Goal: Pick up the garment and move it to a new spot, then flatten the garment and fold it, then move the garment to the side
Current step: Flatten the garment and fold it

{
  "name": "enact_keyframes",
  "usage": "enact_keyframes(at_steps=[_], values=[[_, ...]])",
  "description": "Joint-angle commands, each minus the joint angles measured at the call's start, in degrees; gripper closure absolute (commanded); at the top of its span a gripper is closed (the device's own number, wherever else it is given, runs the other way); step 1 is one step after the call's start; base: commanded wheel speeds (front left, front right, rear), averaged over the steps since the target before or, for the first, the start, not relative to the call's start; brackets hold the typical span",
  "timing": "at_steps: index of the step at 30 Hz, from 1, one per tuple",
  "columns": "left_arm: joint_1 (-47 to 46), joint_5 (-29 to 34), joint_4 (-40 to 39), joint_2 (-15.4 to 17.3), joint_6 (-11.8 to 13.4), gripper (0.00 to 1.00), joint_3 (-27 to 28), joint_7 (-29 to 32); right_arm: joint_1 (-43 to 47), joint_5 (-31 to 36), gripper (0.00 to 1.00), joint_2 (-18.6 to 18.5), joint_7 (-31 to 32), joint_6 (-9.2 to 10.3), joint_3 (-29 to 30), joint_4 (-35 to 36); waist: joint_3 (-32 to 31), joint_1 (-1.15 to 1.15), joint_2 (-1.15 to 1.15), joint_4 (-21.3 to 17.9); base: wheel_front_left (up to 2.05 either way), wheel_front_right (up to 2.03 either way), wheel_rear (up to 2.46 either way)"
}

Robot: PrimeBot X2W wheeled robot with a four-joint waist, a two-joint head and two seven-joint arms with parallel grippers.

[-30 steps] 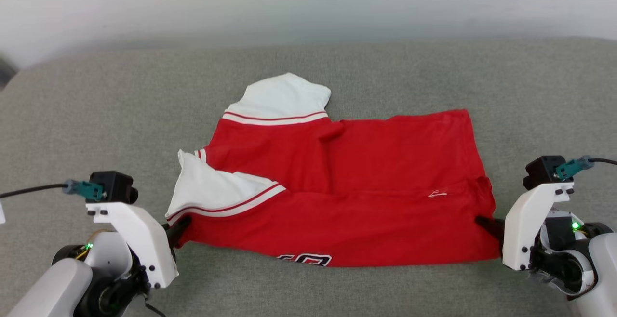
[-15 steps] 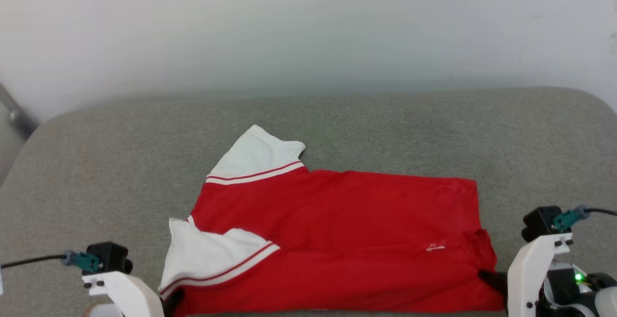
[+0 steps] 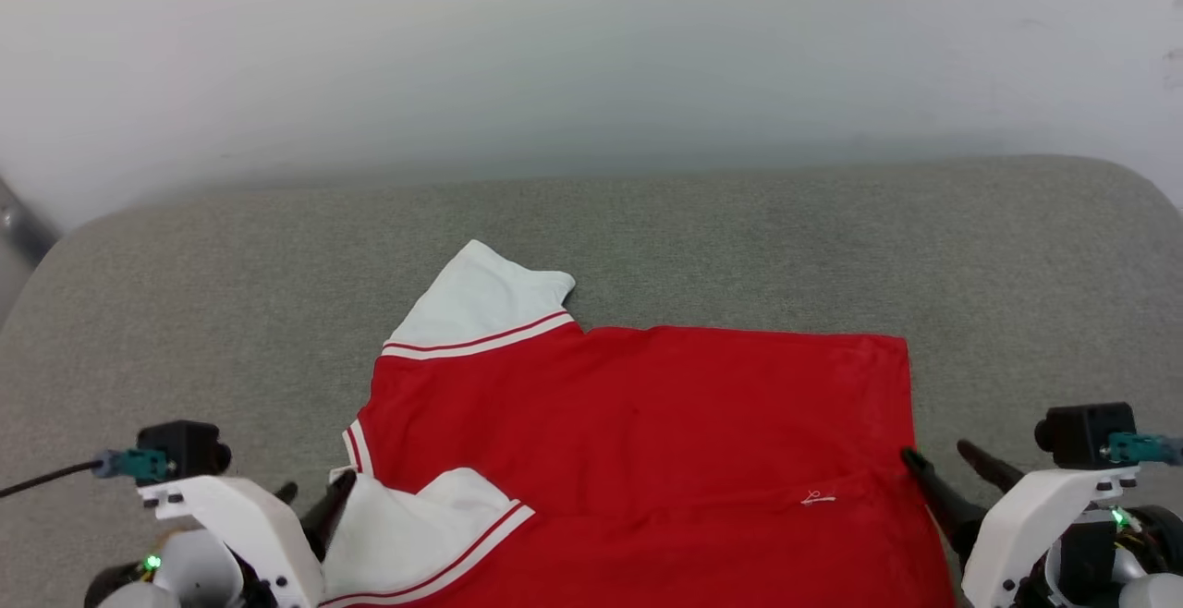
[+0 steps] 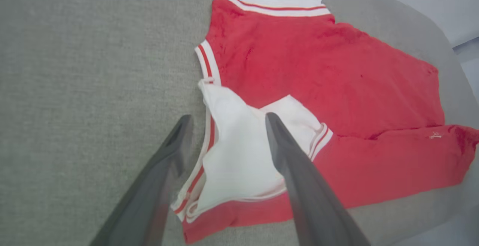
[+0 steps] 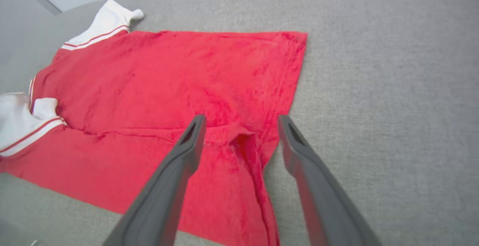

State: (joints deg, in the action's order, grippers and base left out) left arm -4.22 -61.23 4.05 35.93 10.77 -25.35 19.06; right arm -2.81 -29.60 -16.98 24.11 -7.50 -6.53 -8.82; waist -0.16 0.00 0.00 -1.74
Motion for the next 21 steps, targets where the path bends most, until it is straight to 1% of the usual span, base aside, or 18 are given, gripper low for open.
enact_keyframes(at_steps=[1,6,11,12,16,18,20,21], values=[[-2.04,1.72,0.29,-0.1,0.64,0.0,1.15,-2.84,0.62,1.04,0.0,0.84,-3.84,0.03,0.87,1.17,-0.04,0.0,0.0,-1.13,0.0,0.0,0.0],[-7.1,5.78,0.7,-0.84,2.32,0.0,2.73,-8.21,-0.05,4.91,0.0,2.51,-10.71,0.03,3.1,4.86,0.97,0.0,0.0,-3.65,0.0,0.0,0.0],[-14.79,8.29,2.6,-0.84,2.46,0.0,4.06,-10.4,-3.03,9.07,0.0,4.44,-14.38,0.03,4.73,9.65,5.62,0.0,0.0,-7.23,0.0,0.0,0.0],[-16.61,8.68,3.27,-0.82,2.1,0.0,4.16,-10.43,-3.76,9.66,0.0,4.88,-15.09,0.03,5.04,10.51,6.79,0.0,0.0,-7.88,0.0,0.0,0.0],[-24.12,9.74,6.09,0.37,1.28,0.0,4.32,-8.39,-6.75,11.03,0.0,6.59,-16.56,0.03,5.04,13.64,12.53,0.0,0.0,-10.76,0.0,0.0,0.0],[-27.76,9.43,7.77,0.9,0.24,0.0,4.32,-6.54,-8.05,11.33,0.0,7.34,-17.26,0.03,4.92,14.71,15.06,0.0,0.0,-11.98,0.0,0.0,0.0],[-30.96,8.9,9.41,2.05,-1.31,0.0,3.5,-2.69,-8.97,11.53,0.0,7.94,-17.45,0.03,4.63,15.38,17.44,0.0,0.0,-13.2,0.0,0.0,0.0],[-30.96,8.9,9.41,2.05,-1.31,0.0,3.5,-2.69,-8.97,11.53,0.0,7.94,-17.45,0.03,4.63,15.38,17.44,0.0,0.0,-13.2,0.0,0.0,0.0]])
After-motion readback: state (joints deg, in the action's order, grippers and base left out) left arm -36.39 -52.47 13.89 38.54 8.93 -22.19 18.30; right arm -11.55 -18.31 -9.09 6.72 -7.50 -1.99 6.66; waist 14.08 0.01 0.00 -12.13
